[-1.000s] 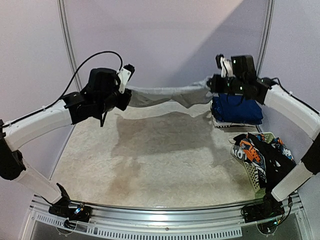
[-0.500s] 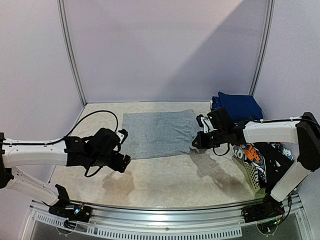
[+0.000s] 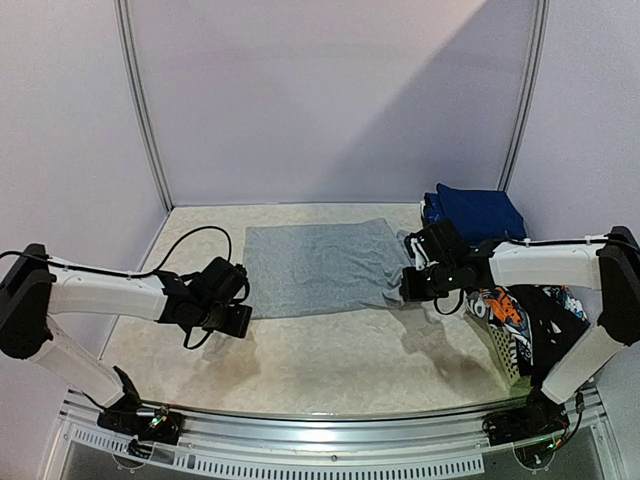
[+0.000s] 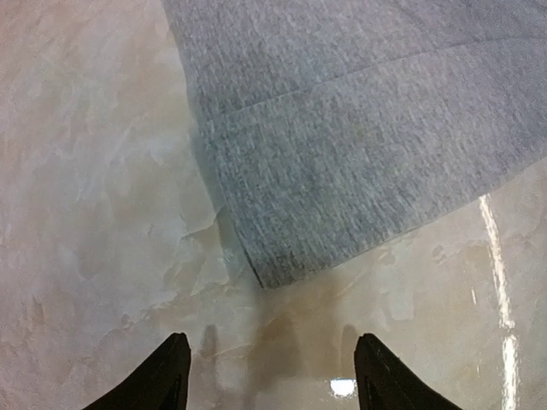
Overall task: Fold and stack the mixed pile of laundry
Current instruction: Flatten out the crumpled tank top at the center of the board, then turn over the flattened tank top at the center of the board.
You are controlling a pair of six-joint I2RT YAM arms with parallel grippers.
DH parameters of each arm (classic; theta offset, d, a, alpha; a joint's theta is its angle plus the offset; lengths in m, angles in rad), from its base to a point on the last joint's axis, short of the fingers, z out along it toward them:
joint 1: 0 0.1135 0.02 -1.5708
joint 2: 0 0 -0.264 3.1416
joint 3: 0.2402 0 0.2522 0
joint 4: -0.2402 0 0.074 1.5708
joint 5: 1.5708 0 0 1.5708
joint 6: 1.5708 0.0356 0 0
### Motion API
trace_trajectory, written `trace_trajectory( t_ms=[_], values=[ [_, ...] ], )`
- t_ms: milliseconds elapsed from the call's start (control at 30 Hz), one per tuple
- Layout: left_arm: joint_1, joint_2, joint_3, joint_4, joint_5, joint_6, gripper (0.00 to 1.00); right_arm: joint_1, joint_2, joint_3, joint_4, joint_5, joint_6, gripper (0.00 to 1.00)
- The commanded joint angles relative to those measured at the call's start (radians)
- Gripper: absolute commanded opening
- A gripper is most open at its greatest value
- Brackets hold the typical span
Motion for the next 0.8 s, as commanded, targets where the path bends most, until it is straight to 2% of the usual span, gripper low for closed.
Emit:
trace_trajectory(
  t_ms=[0, 433, 567, 700, 767],
  values=[
    [0.026, 0.065, -0.002, 0.072, 0.025, -0.004, 0.62, 0.004, -0.035, -0.009, -0.052, 0.058, 0.004, 0.0],
    [0.046, 0.193, -0.007, 0.211, -0.008, 0.044, 0.42, 0.003, -0.033, -0.02, -0.061, 0.063, 0.001, 0.0],
    [0.053, 0.222, -0.002, 0.24, -0.025, 0.065, 0.28, 0.004, -0.027, -0.014, -0.065, 0.07, 0.002, 0.0],
    [0.06, 0.23, -0.015, 0.296, -0.01, 0.092, 0.0, 0.003, -0.024, -0.005, -0.079, 0.087, 0.002, 0.0],
    [0.06, 0.224, -0.02, 0.305, -0.007, 0.099, 0.0, 0.003, -0.024, 0.002, -0.092, 0.101, 0.002, 0.0]
  ],
)
